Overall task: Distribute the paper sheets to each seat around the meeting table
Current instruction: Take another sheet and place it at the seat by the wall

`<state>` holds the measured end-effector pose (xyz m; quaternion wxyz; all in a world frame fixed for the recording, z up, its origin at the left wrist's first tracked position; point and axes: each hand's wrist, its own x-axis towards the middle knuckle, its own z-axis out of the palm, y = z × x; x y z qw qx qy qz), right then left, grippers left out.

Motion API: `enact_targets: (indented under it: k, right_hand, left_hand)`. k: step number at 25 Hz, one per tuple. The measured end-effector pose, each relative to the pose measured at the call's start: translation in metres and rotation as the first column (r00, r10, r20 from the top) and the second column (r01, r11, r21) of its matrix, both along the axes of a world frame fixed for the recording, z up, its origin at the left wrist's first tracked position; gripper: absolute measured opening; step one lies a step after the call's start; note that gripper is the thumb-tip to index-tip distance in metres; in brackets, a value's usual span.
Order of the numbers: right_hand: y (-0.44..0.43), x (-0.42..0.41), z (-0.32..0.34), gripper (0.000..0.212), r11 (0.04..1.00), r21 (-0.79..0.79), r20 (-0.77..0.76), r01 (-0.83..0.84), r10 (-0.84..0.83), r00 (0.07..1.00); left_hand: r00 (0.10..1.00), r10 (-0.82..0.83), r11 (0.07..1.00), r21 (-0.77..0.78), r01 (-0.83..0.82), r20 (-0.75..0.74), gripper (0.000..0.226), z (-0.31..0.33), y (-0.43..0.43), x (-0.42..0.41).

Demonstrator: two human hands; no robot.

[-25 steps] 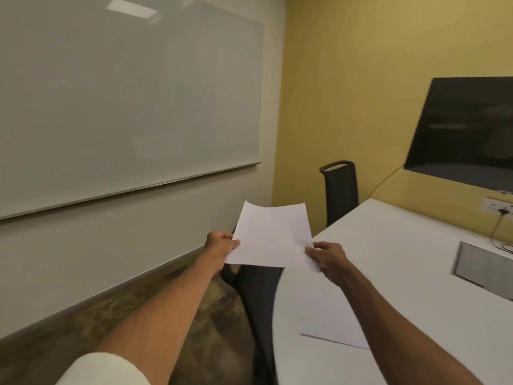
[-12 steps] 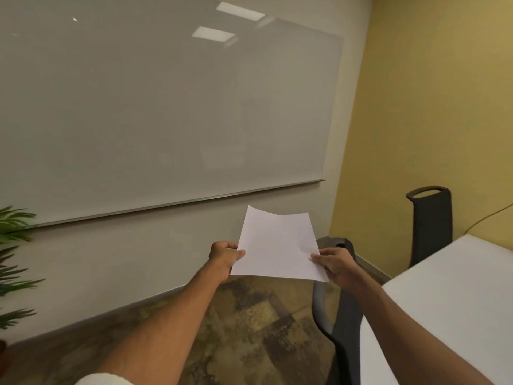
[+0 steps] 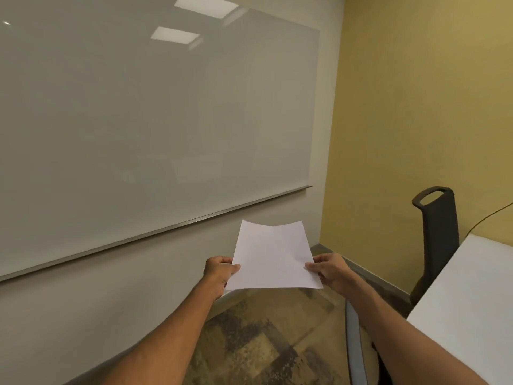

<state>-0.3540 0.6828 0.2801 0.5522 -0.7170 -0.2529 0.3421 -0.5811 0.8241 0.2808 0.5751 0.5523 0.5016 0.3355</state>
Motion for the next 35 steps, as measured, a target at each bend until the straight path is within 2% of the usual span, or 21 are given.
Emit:
enact_targets:
  k: [11,20,26,35]
  right_hand:
    - [0.109,0.133,-0.008,0.010,0.967,-0.014,-0.061,0.254,-0.255,0.965]
    - [0.185,0.256,-0.009,0.011,0.873,-0.039,-0.062,0.486,-0.487,0.871]
    - [0.189,0.360,-0.010,0.017,0.786,-0.044,-0.066,0.617,-0.619,0.783]
    - [0.161,0.564,-0.001,0.010,0.664,-0.008,-0.029,0.747,-0.747,0.664]
  left_hand:
    - [0.971,-0.240,0.971,0.002,0.240,-0.015,0.018,-0.006,0.157,0.173]
    - [0.871,-0.489,0.872,0.015,0.490,-0.048,0.014,-0.003,0.272,0.345]
    - [0.777,-0.628,0.778,-0.003,0.628,-0.037,0.019,-0.003,0.295,0.489]
    - [0.659,-0.747,0.655,-0.069,0.752,0.091,0.027,0.000,0.279,0.741]
